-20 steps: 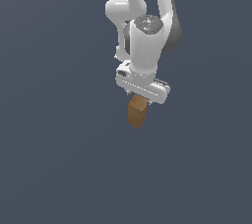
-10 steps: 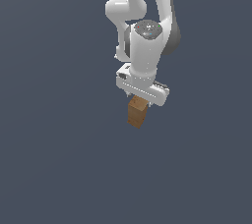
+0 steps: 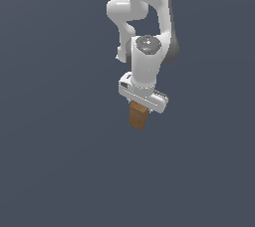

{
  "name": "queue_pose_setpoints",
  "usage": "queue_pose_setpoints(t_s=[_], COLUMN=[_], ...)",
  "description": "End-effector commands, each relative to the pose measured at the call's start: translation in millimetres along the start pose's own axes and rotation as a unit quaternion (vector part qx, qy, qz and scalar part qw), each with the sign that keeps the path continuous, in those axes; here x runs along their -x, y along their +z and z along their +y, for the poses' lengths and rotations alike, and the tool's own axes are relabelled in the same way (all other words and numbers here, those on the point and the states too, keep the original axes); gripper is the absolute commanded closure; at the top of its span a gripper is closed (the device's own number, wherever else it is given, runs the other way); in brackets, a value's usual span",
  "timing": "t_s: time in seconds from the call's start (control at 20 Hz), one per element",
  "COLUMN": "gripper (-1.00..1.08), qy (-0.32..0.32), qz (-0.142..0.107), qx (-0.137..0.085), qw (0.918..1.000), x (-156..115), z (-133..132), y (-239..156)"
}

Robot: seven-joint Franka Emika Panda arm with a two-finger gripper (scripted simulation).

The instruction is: Pick up the object and move it to a goal position.

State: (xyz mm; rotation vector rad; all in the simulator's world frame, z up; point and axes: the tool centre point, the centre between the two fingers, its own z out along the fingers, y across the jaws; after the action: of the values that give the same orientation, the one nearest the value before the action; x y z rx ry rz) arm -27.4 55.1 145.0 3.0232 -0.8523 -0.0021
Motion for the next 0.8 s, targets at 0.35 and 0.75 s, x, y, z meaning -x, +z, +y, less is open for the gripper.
queue_pose_setpoints(t_s=[0.35,0.75], gripper=[1.08,1.08], qy=[0.0,0.0], qz=[0.001,0.0], qx=[0.0,-0.001], qw=[1.0,1.0], x=[-0.8,1.5], z=[-0.4,0.8], y=[2.2,-1.2])
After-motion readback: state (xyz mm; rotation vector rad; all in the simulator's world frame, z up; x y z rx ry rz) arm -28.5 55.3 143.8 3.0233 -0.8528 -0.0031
